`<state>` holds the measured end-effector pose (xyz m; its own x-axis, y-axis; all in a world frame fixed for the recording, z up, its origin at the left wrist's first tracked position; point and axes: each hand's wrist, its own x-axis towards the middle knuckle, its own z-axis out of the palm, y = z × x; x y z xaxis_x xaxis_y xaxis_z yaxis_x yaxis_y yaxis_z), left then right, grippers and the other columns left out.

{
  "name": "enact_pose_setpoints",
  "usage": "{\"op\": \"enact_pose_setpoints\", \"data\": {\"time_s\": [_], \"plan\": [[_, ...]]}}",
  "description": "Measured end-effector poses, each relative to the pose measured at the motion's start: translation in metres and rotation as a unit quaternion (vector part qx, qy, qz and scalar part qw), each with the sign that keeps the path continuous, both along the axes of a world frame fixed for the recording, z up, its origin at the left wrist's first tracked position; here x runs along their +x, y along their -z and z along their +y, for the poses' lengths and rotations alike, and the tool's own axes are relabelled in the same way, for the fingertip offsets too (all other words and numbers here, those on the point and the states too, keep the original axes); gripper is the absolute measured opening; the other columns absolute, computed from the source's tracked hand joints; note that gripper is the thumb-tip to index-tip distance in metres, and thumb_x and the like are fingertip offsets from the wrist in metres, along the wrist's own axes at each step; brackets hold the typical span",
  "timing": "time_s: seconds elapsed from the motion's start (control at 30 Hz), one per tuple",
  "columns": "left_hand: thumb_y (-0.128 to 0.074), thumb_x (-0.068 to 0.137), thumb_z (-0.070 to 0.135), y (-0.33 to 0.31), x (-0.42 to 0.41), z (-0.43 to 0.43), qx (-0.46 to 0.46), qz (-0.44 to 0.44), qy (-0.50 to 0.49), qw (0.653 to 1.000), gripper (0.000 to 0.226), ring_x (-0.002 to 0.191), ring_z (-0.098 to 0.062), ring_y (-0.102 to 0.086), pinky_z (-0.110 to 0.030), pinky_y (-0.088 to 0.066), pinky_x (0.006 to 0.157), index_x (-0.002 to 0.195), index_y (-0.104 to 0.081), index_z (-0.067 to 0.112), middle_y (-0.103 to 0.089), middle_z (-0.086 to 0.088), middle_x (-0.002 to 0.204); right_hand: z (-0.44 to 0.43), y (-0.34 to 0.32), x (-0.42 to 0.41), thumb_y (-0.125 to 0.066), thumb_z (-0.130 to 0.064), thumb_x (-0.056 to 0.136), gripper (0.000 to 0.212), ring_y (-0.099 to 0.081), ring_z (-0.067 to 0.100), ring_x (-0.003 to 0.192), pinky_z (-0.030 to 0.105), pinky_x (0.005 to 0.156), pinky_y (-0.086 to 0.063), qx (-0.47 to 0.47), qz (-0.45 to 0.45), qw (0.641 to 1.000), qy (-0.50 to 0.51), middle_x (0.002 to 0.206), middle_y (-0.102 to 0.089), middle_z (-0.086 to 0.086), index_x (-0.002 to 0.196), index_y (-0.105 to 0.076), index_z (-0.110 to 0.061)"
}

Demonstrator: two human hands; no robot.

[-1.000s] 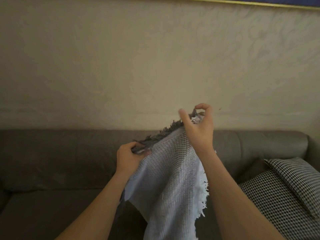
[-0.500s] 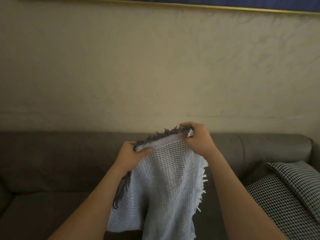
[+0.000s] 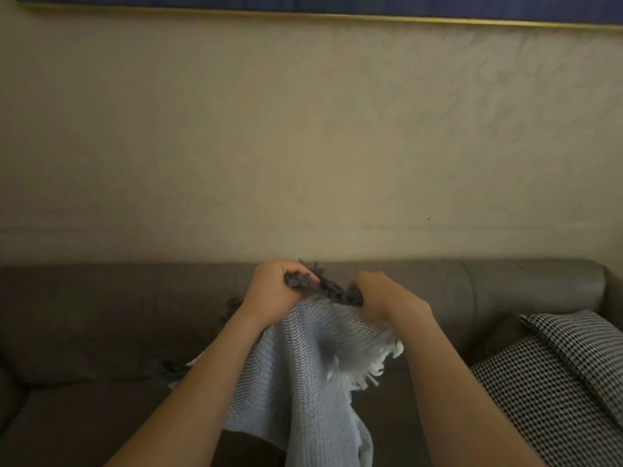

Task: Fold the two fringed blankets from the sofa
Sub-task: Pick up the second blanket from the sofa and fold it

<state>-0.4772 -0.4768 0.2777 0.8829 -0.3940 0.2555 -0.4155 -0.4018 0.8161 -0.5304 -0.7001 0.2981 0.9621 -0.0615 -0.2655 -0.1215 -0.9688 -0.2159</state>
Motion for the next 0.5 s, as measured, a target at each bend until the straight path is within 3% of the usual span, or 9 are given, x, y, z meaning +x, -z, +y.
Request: {"op": "enact_pose_setpoints", "data": {"time_s": [0.1,0.2,0.33,0.5], "plan": [[-0.088,0.078,-0.004,-0.004,-0.001,-0.002,-0.006,0.003,0.002,1.000,0.030,0.079,0.002,-0.075,-0.011,-0.055,0.072,0.081,-0.086,0.026,-0.081,0.012,0.081,0.009,0.007,-0.004,-0.074,-0.009,0.075,0.054,-0.068,0.025,0.101,0.038,0.080,-0.058,0.117,-0.018,0.992,-0.042,0.108,-0.066,0.000,0.126,-0.061,-0.023],[-0.088,0.077,-0.002,-0.007,-0.002,-0.003,-0.009,0.001,0.002,1.000,0.027,0.077,0.000,-0.075,-0.013,-0.055,0.070,0.080,-0.086,0.024,-0.080,0.011,0.080,0.020,0.017,-0.010,-0.079,-0.015,0.077,0.073,-0.068,0.017,0.100,0.033,0.084,-0.056,0.202,-0.058,0.977,-0.031,0.108,-0.071,-0.001,0.143,-0.048,-0.025],[-0.089,0.075,-0.007,-0.006,-0.001,0.001,-0.016,0.008,0.003,1.000,0.027,0.075,-0.002,-0.075,-0.014,-0.055,0.066,0.080,-0.085,0.019,-0.080,0.008,0.080,0.026,0.027,-0.010,-0.071,-0.012,0.076,0.073,-0.064,0.027,0.101,0.027,0.076,-0.044,0.205,-0.118,0.972,-0.012,0.106,-0.066,0.005,0.144,-0.045,-0.019],[-0.100,0.064,0.003,-0.004,0.000,0.005,-0.010,0.007,0.000,1.000,0.029,0.072,0.007,-0.071,-0.011,-0.051,0.065,0.078,-0.081,0.020,-0.078,0.011,0.077,0.029,0.021,-0.009,-0.059,0.000,0.085,0.068,-0.062,0.035,0.101,0.036,0.075,-0.046,0.219,-0.131,0.967,0.001,0.112,-0.067,0.017,0.148,-0.038,-0.013]]}}
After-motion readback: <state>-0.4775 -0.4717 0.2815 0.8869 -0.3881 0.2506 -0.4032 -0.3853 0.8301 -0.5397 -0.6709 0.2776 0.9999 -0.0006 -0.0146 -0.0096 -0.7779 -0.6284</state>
